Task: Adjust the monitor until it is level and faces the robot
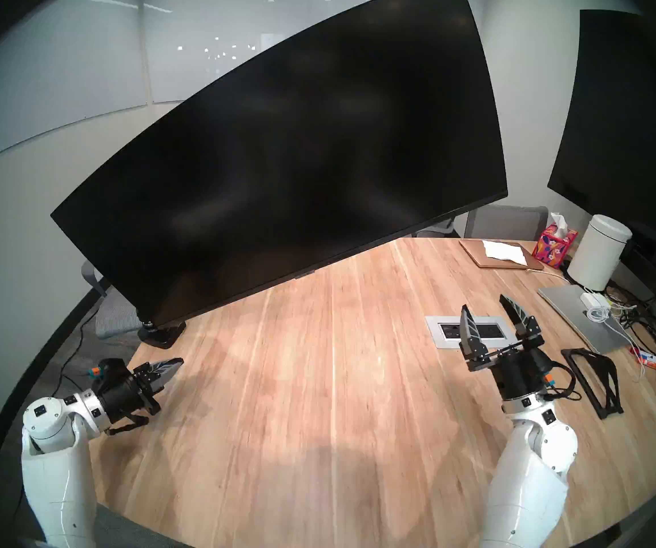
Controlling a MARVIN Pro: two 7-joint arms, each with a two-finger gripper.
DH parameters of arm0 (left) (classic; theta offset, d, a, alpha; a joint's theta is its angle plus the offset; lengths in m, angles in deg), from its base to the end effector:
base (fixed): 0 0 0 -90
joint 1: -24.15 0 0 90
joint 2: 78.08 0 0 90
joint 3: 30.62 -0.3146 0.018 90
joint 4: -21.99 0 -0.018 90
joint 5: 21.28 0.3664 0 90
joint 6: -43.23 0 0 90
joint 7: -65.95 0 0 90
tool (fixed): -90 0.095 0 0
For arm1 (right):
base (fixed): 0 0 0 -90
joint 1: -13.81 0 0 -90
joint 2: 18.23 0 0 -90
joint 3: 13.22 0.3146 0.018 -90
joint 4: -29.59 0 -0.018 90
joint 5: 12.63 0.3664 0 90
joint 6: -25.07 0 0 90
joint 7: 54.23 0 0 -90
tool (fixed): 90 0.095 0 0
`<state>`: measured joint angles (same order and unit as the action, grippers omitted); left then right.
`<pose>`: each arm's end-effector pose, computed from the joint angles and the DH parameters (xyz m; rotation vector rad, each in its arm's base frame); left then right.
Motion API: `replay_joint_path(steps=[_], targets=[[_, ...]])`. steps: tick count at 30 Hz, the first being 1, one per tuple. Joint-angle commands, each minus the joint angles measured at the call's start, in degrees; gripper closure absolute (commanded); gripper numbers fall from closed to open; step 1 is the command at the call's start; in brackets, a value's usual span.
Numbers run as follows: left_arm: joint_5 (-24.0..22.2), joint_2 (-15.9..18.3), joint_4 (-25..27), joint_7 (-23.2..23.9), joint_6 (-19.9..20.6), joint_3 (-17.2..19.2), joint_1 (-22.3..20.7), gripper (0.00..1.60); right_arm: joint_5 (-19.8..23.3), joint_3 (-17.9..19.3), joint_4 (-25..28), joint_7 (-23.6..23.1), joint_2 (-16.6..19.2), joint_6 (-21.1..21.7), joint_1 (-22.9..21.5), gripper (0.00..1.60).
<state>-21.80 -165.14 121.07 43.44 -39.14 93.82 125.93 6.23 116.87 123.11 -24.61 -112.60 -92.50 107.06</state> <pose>0.3329 0.1783 -0.3392 2.0689 -0.5711 1.6969 0.3535 -0.1978 -0.2967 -1.4745 -0.4010 -2.6423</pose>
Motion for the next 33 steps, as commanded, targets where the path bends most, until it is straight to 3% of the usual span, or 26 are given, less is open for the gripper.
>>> replay_joint_path(steps=[1, 13, 14, 15, 16, 19, 27, 30, 31, 33], targets=[[0.36, -0.56, 1.93, -0.52, 0.75, -0.11, 0.45, 1.6, 0.34, -0.05, 0.85, -0.13, 0.02, 0.05, -0.13, 0.0], [1.36, -0.54, 2.2, -1.26, -1.61, -0.33, 0.73, 1.6, 0.34, -0.05, 0.84, -0.13, 0.02, 0.04, -0.13, 0.0], [4.89, -1.87, -3.27, -5.9, -1.01, -7.43, -5.17, 1.6, 0.23, -0.05, 0.66, -0.08, 0.06, -0.07, -0.22, 0.0], [4.89, -1.87, -3.27, -5.9, -1.01, -7.43, -5.17, 1.6, 0.23, -0.05, 0.66, -0.08, 0.06, -0.07, -0.22, 0.0], [4.49, -4.42, -3.35, -5.35, -0.27, -8.48, -5.74, 1.6, 0.13, -0.05, 0.45, -0.04, 0.1, -0.08, -0.25, 0.0], [4.27, -3.83, -3.54, -4.84, -0.17, -7.66, -4.87, 1.6, 0.05, -0.04, 0.25, 0.0, 0.11, -0.08, -0.23, 0.0], [8.24, -4.57, -10.64, -11.68, -0.19, -15.78, -9.93, 1.6, -0.08, -0.04, -0.08, 0.04, 0.19, -0.17, -0.36, 0.0], [9.25, -5.07, -13.07, -13.32, 0.01, -16.84, -12.46, 1.6, -0.09, -0.05, -0.09, 0.04, 0.21, -0.19, -0.39, 0.0], [9.09, -4.71, -12.91, -14.4, -0.25, -17.65, -11.21, 1.6, -0.09, -0.05, -0.09, 0.04, 0.21, -0.2, -0.4, 0.0], [10.13, -5.25, -15.73, -16.31, -0.02, -18.49, -13.89, 1.6, -0.1, -0.05, -0.07, 0.04, 0.22, -0.22, -0.42, 0.0]])
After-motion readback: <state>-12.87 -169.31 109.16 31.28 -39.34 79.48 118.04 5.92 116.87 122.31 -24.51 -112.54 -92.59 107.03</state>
